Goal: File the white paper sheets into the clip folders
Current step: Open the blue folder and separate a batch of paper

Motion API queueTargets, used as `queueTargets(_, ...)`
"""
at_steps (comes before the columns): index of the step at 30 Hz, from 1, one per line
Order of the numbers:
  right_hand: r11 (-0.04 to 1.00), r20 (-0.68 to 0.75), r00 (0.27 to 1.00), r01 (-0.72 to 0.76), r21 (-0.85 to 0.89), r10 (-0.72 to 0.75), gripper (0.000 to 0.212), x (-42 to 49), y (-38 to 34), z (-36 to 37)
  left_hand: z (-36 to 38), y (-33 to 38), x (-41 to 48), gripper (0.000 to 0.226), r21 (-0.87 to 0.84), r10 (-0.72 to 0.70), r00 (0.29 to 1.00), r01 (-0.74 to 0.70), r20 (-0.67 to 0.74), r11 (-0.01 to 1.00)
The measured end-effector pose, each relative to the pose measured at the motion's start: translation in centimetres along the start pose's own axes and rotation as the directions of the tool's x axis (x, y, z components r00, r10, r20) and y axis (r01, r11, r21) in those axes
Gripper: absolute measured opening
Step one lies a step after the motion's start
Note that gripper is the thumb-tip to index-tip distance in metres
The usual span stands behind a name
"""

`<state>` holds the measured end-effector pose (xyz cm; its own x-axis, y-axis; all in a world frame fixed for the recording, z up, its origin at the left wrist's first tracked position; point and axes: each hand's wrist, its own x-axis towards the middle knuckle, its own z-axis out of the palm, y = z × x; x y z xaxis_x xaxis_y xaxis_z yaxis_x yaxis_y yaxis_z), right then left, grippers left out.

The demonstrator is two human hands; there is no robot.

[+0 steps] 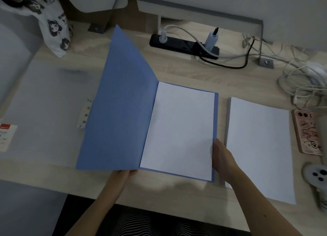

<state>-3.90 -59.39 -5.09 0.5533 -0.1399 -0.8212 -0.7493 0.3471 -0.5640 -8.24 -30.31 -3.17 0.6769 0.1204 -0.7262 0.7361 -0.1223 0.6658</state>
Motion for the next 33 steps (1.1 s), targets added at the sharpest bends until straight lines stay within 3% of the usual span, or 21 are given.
queueTargets(4, 0.998, 0.154, 0.988, -0.017, 0.052, 0.009, 0.052, 0.0, -0.5, -1.0, 0.8, 0.4, 1.7, 0.021, 0.128, -0.005, 1.0, 0.004, 0.008, 0.992)
queueTargets(7, 0.987, 0.283, 0.958, -0.079, 0.138, 0.037, 0.074, -0.3, -0.6, -1.6, 2.3, 2.2, 1.6, 0.011, 0.082, 0.045, 0.993, -0.053, 0.107, 0.995)
queueTargets(11, 0.963, 0.406, 0.914, -0.127, 0.237, 0.021, 0.069, 0.6, -0.6, -2.3, 3.4, 3.2, 1.6, 0.031, -0.025, 0.034, 0.972, -0.029, 0.232, 0.999)
queueTargets(20, 0.982, 0.324, 0.946, -0.04, 0.185, -0.023, 0.07, 0.6, -0.6, -2.5, 3.9, 2.4, 2.3, 0.029, -0.05, 0.103, 0.975, -0.095, 0.195, 0.994)
queueTargets(29, 0.983, 0.476, 0.87, 0.05, 0.179, -0.131, 0.063, -0.7, -1.2, -1.4, 4.0, 2.4, 2.7, 0.027, -0.108, 0.059, 0.979, -0.038, 0.197, 0.993)
queueTargets(33, 0.985, 0.489, 0.861, 0.065, 0.161, -0.137, 0.073, -0.9, -1.5, -1.2, 3.8, 2.4, 3.0, 0.032, -0.09, 0.038, 0.983, -0.022, 0.182, 0.996)
